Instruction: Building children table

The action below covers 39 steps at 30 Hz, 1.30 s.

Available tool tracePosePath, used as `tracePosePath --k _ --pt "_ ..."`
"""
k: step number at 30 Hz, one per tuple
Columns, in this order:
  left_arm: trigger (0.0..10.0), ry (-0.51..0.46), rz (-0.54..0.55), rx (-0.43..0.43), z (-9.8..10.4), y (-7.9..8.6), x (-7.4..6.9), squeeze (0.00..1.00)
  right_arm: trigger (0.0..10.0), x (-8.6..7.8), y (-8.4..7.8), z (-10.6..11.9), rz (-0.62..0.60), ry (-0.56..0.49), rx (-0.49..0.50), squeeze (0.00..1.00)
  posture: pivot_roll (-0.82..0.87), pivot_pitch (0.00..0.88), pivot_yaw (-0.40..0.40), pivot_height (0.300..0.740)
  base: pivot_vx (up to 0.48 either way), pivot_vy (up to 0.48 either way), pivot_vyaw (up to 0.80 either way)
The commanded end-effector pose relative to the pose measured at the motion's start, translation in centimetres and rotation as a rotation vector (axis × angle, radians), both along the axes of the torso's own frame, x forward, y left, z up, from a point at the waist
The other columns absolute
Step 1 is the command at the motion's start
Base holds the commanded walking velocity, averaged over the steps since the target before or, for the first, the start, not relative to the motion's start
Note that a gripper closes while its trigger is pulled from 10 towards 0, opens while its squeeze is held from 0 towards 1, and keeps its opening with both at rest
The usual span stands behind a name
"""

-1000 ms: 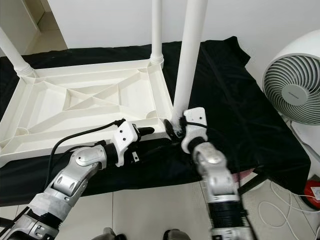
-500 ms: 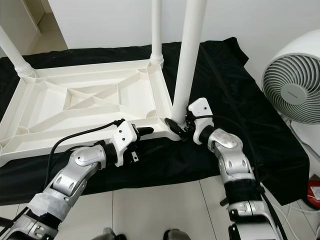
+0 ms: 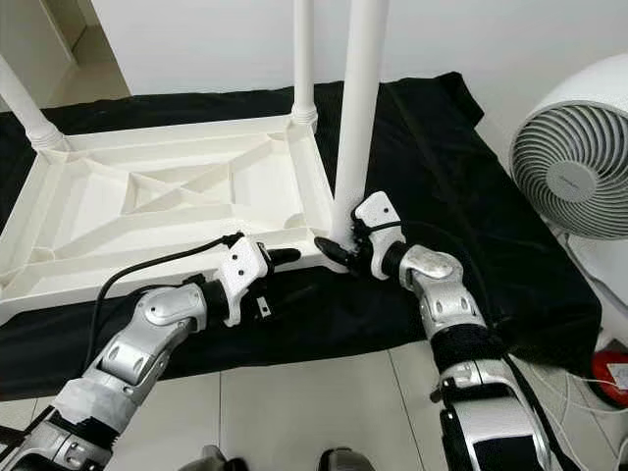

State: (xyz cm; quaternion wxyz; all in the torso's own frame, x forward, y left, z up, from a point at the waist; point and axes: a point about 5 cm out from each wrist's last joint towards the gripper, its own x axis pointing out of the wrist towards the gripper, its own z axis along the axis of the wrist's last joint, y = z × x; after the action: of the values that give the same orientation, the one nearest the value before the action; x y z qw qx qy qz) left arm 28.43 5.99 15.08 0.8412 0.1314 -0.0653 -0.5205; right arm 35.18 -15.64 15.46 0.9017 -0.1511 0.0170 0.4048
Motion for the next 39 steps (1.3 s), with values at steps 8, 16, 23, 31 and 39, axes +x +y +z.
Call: tracePosePath --k 8,16,23,31,39 --pt "10.0 0.004 0.005 0.0 0.0 0.4 0.1 0.0 2.4 -0.2 0.0 -0.6 0.03 0.023 0.028 0.0 -0.12 0.089 0.035 0.74 0.0 0.0 0.0" --pt "10.0 0.004 -0.002 0.002 0.1 0.4 0.1 0.0 10.0 0.3 -0.4 0.1 -0.153 -0.035 0.064 0.0 -0.13 0.098 0.042 0.74 0.0 0.0 0.0" --pt "10.0 0.011 -0.008 0.0 0.0 0.3 -0.1 0.0 10.0 -0.4 0.9 0.9 -0.346 -0.073 0.19 0.0 -0.13 0.112 0.04 0.74 0.0 0.0 0.0" --pt "10.0 0.017 -0.012 -0.002 -0.2 0.1 -0.3 0.0 10.0 -2.0 3.1 -0.3 -0.724 -0.087 0.257 0.0 -0.13 0.117 0.038 0.74 0.0 0.0 0.0" --pt "10.0 0.013 -0.005 -0.004 0.0 0.2 -0.2 0.0 10.0 -2.5 4.9 -0.4 -0.779 -0.078 0.314 0.1 -0.12 0.111 0.029 0.74 0.0 0.0 0.0"
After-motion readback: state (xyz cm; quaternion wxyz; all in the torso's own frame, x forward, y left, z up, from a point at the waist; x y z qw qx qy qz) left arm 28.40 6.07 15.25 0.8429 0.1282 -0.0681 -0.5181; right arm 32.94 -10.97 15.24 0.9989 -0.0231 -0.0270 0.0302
